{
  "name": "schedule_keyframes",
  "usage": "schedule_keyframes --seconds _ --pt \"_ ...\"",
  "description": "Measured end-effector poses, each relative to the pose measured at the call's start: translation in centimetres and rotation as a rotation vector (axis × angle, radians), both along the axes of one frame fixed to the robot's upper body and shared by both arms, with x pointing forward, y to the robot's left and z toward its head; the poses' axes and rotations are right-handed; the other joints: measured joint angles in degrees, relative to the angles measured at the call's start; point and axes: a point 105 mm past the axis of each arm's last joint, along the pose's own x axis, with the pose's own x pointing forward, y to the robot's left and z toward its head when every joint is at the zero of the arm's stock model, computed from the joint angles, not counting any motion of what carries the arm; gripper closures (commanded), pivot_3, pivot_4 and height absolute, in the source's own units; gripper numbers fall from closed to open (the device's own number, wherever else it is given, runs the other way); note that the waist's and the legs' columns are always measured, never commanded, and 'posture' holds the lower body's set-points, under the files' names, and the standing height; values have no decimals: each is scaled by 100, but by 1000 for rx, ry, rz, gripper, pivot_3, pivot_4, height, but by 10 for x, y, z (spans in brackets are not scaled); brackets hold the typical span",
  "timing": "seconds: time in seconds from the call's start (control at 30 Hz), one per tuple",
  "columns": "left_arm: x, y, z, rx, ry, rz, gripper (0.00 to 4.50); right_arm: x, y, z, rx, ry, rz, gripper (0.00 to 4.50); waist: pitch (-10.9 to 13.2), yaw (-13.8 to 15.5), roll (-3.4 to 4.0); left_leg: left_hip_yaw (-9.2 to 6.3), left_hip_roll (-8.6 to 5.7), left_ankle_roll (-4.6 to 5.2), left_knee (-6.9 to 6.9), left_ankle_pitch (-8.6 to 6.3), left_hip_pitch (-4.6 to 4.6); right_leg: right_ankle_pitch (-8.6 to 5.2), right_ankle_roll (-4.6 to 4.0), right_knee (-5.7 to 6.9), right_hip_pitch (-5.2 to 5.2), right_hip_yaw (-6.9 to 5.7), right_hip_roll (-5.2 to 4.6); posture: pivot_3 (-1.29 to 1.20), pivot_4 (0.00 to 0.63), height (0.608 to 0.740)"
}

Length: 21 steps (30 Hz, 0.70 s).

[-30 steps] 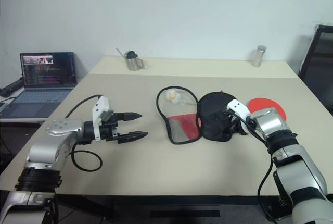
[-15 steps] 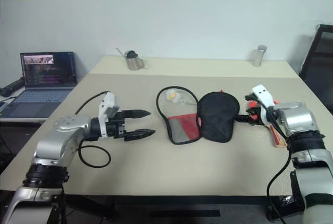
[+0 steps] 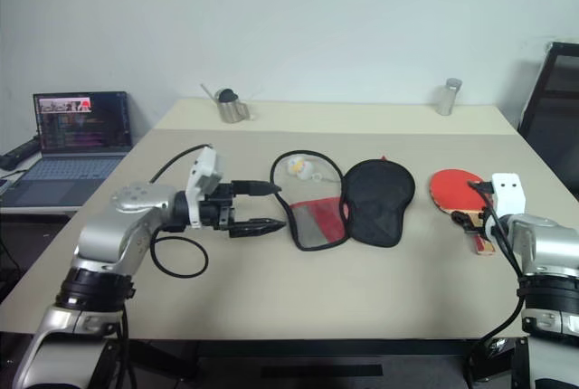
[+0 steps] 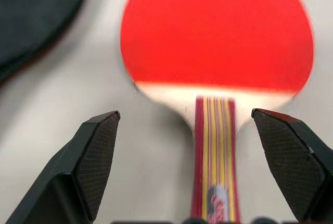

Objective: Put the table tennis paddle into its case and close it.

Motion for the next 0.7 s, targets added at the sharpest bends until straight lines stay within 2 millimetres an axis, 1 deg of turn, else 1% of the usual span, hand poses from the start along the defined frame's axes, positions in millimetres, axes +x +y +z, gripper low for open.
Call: schedule_keyframes --seconds 0.2,0.3,0.37,0.53,0.6,0.63,0.67,0.7 --pt "3 -5 -2 -1 7 -23 0 4 0 -8 -10 -11 -12 24 0 4 0 0 -1 0 0 0 -1 0 0 -2 0 0 1 0 150 740" --pt "5 -6 -2 3 4 -21 0 7 -5 -15 -32 -9 -33 24 0 0 0 1 -1 0 0 0 1 0 0 -2 2 0 1 0 150 740" --pt "5 -6 -2 4 -2 -22 0 6 -11 -25 -39 17 -54 24 0 3 0 0 -1 0 0 0 1 0 0 -1 1 0 1 0 150 740" --pt "6 -6 -2 4 -9 -19 0 10 -14 -27 -30 11 -62 24 0 -3 0 1 0 0 3 0 6 0 1 0 8 1 1 0 150 740" --pt "6 -6 -2 3 -10 -18 0 11 -14 -28 -26 10 -66 305 0 -3 0 2 -1 1 5 0 9 2 3 -1 12 2 1 0 150 740" --pt "6 -6 -2 3 -10 -17 0 12 -14 -28 -24 8 -68 706 0 0 0 2 -1 1 7 0 10 3 5 0 14 2 1 0 150 740" --pt "6 -5 -2 4 -11 -13 0 14 -13 -28 -11 5 -80 828 -1 -2 -1 3 -1 1 8 0 12 5 7 0 15 4 1 0 150 740" --pt "6 -5 -1 4 -11 -11 0 15 -14 -28 -8 3 -91 1081 -1 -4 -1 4 -1 1 8 0 12 5 8 0 15 5 1 0 150 740"
